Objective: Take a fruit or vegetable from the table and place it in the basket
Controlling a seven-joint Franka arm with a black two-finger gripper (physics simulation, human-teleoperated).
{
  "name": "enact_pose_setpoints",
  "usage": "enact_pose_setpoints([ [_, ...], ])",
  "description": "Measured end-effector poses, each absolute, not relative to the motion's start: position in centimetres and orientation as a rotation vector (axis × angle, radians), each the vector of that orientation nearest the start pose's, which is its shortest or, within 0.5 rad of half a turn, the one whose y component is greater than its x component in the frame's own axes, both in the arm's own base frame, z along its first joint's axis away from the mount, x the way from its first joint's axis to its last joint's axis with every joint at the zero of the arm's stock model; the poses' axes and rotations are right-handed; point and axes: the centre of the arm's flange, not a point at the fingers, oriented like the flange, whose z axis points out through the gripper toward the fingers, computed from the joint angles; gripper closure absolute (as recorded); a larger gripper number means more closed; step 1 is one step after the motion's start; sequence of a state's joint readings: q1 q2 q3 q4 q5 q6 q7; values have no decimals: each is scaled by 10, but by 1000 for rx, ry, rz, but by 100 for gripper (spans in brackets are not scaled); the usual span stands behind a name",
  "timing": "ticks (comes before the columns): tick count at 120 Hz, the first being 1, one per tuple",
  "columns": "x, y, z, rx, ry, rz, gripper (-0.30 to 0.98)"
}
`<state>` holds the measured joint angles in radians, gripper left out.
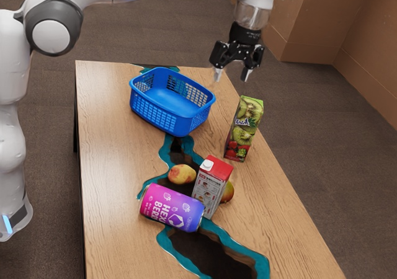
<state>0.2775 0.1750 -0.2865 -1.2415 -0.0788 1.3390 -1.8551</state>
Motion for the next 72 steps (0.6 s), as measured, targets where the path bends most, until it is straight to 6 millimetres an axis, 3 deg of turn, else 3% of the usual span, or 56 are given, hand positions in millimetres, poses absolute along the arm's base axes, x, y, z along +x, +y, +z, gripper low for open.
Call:
enact_pose_setpoints([
  [17,577,-4,667,1762,2565,-225,0],
  [32,551,-42,701,1705,2574,-162,0],
  [45,537,-66,710,1671,2602,-152,0],
  [50,523,-75,701,1671,2633,-145,0],
  [55,487,-80,668,1673,2699,-117,0],
  [62,440,-101,630,1724,2709,-61,0],
  [72,418,-107,608,1778,2659,6,0],
])
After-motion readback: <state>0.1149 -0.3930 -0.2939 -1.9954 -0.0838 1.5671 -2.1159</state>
